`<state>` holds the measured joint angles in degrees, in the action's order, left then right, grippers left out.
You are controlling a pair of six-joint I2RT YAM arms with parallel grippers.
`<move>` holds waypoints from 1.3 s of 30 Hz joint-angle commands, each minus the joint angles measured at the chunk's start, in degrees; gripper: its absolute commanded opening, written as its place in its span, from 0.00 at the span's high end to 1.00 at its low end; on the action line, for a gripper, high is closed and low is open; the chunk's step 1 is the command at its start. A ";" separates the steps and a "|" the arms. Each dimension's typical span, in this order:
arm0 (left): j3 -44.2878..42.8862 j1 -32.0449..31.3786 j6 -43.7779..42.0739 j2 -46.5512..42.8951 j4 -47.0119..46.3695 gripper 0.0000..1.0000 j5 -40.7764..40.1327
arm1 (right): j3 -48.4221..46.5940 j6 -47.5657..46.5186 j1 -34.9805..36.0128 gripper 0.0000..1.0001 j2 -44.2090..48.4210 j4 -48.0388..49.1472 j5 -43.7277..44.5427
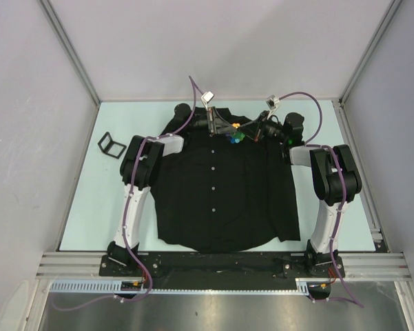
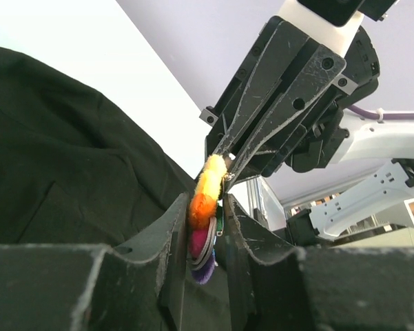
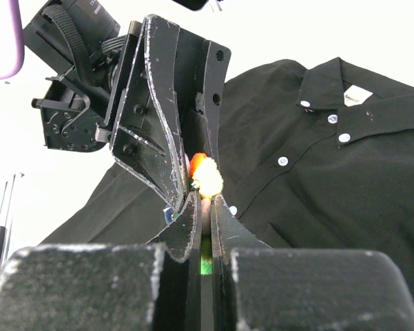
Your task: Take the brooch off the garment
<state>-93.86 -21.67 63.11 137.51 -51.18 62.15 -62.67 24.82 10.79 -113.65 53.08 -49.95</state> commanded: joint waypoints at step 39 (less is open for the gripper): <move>2.72 2.86 2.54 -3.57 -9.38 0.42 5.26 | 0.27 1.99 -0.50 1.00 -0.09 5.19 -3.13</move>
<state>-92.23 -20.53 65.78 138.52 -55.55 66.67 -62.65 25.52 10.66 -113.69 54.50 -51.99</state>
